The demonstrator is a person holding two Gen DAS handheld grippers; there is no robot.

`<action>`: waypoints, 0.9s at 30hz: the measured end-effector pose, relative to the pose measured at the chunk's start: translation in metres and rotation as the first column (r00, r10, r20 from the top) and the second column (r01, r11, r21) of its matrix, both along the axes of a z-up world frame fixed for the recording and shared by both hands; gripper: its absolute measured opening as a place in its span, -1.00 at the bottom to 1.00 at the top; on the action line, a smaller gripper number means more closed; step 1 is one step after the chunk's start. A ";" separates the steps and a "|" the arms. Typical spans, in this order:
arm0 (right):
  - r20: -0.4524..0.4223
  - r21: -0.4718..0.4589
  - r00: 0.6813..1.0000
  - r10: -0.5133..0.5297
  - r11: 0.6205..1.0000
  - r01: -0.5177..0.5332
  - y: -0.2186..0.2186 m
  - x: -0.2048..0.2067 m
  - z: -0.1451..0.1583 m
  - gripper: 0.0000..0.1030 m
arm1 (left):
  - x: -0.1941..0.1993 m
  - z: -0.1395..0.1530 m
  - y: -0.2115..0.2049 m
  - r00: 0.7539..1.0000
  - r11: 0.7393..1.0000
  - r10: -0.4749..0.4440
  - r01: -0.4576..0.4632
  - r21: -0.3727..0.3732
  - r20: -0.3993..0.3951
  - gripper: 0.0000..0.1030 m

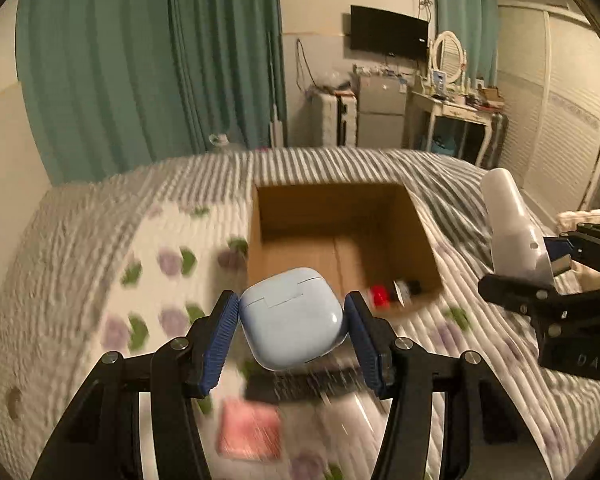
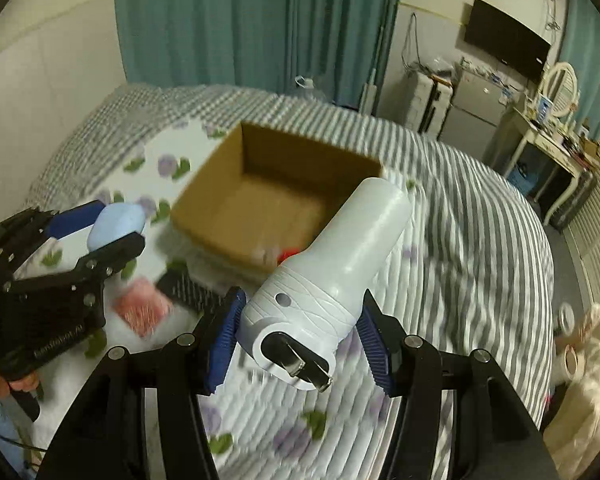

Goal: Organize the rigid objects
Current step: 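Lower the earbuds case into the box with the left tool while the right tool drops the cylindrical charger in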

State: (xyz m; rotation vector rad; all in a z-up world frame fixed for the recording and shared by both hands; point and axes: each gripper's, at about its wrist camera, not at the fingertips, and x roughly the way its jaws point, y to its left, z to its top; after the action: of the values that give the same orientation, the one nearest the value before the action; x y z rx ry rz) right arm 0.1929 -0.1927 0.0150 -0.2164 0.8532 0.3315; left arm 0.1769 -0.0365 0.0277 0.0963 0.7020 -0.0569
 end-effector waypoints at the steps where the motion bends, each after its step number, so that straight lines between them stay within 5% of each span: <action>1: 0.003 -0.003 1.000 0.002 1.000 -0.002 0.003 0.010 0.001 0.08 | 0.013 0.002 -0.001 1.000 1.000 0.000 -0.001 0.022 0.018 0.08; 11: -0.064 -0.053 0.998 0.007 0.999 -0.011 0.025 0.117 -0.047 0.08 | 0.107 -0.052 -0.007 0.999 0.997 -0.016 0.020 0.073 -0.050 0.09; 20: -0.108 -0.049 0.994 -0.012 0.999 0.007 0.022 0.166 -0.091 0.09 | 0.130 -0.087 -0.012 0.996 0.993 -0.073 0.077 0.094 -0.048 0.13; 21: -0.105 -0.025 0.994 -0.012 1.000 0.009 0.019 0.168 -0.089 0.12 | 0.129 -0.087 -0.010 0.996 0.994 -0.075 0.079 0.079 -0.050 0.13; 24: -0.063 0.018 0.998 -0.027 0.999 0.028 0.013 0.158 -0.078 0.67 | 0.121 -0.080 -0.008 0.996 0.996 -0.072 0.074 0.041 -0.050 0.44; 27: -0.030 0.047 0.998 -0.049 0.998 0.051 0.006 0.142 -0.062 0.67 | 0.101 -0.066 -0.008 0.997 0.996 -0.070 0.071 0.047 -0.027 0.52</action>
State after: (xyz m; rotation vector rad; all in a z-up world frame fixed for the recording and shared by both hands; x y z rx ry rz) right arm 0.3347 -0.1869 -0.0466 -0.1458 0.8772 0.3085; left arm 0.2779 -0.0441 -0.0385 0.1668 0.7258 -0.1089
